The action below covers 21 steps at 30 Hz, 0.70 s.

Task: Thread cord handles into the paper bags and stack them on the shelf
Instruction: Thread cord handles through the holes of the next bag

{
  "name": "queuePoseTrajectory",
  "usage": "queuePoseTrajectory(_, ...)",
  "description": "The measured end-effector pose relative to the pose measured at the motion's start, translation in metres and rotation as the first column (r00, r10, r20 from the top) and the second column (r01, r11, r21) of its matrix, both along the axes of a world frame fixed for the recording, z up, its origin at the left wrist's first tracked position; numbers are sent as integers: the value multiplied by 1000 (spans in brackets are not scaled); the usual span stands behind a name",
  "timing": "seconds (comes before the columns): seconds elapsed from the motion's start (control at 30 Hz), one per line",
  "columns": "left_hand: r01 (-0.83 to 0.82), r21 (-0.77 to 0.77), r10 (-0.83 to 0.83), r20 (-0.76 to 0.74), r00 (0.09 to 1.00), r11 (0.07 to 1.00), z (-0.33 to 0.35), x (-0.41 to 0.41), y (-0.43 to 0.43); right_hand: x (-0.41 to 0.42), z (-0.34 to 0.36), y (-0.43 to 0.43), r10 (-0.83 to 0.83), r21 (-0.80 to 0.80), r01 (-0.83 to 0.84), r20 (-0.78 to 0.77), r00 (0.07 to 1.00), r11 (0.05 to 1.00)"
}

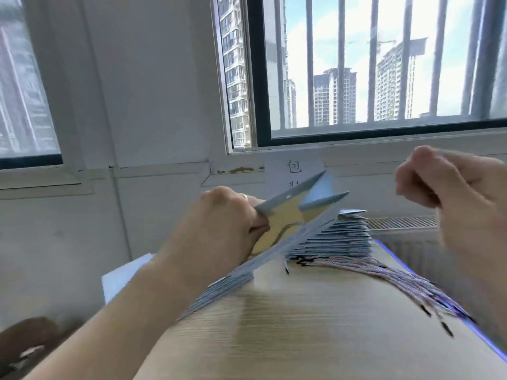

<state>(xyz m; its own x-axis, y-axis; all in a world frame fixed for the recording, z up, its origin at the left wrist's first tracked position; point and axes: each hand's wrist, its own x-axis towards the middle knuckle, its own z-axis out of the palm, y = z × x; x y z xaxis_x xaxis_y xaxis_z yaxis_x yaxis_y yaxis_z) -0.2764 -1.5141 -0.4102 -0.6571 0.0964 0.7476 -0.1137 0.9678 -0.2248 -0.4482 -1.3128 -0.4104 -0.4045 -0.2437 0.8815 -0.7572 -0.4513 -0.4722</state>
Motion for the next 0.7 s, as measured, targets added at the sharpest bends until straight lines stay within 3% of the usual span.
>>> queuePoseTrajectory(0.07, -78, -128, 96, 137, 986, 989, 15, -4, 6, 25, 13, 1, -54, 206, 94, -190, 980, 974)
queuePoseTrajectory(0.13, -101, -235, 145, 179, 973, 967, 30, -7, 12, 34, 17, -2, -219, 313, 339, -362, 906, 887)
queuePoseTrajectory(0.3, -6, -386, 109, 246, 963, 923, 51, -3, 22, 38, 30, 15, -405, 360, 568, -434, 804, 740)
queuePoseTrajectory(0.43, 91, -452, 35, 263, 964, 887, 55, -7, 31, 46, 33, 29, -361, 513, 662, -569, 739, 547)
queuePoseTrajectory(0.57, 127, -586, -33, 169, 985, 800, 60, -14, 42, 67, 28, 15, -299, 604, 753, -691, 658, 261)
queuePoseTrajectory(0.7, 13, -724, -89, -67, 994, 689, 52, -16, 41, 75, -12, -15, -328, 583, 758, -683, 652, 294)
